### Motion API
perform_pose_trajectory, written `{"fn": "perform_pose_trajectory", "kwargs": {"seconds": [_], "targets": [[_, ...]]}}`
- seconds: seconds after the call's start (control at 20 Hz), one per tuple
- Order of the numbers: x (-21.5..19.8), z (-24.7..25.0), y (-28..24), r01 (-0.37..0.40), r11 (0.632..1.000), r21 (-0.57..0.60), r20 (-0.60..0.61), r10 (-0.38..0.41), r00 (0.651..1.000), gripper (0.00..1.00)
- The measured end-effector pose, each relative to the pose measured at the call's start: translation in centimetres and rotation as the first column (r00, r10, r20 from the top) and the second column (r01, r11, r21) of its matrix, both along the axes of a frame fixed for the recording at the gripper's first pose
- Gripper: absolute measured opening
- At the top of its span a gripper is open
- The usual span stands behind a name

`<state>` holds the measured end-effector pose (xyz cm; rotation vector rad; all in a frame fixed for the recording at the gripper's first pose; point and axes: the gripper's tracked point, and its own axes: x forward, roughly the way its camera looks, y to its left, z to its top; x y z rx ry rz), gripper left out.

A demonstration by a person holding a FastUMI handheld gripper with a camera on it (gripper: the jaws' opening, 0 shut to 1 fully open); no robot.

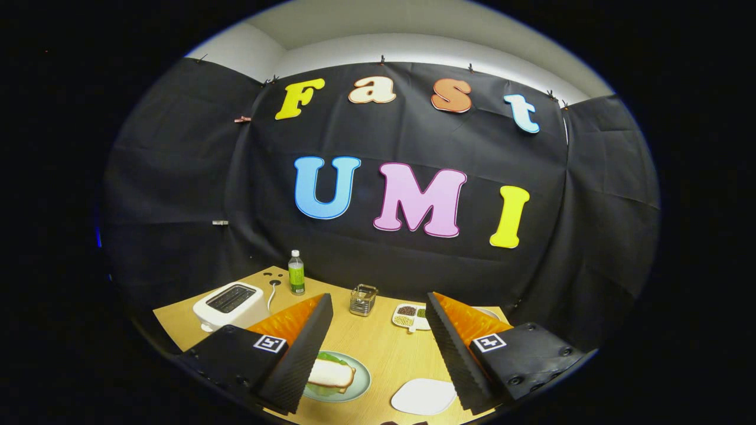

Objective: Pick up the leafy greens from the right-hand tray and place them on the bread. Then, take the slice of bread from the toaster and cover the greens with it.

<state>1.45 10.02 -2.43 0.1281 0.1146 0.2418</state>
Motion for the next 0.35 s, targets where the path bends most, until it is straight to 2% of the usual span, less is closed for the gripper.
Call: {"fn": "perform_pose_trajectory", "kwargs": {"seconds": [0.35], "targets": [[0.1,0.7,-1.1,0.010,1.000,-0.011,0.023,-0.010,1.000,0.98]]}}
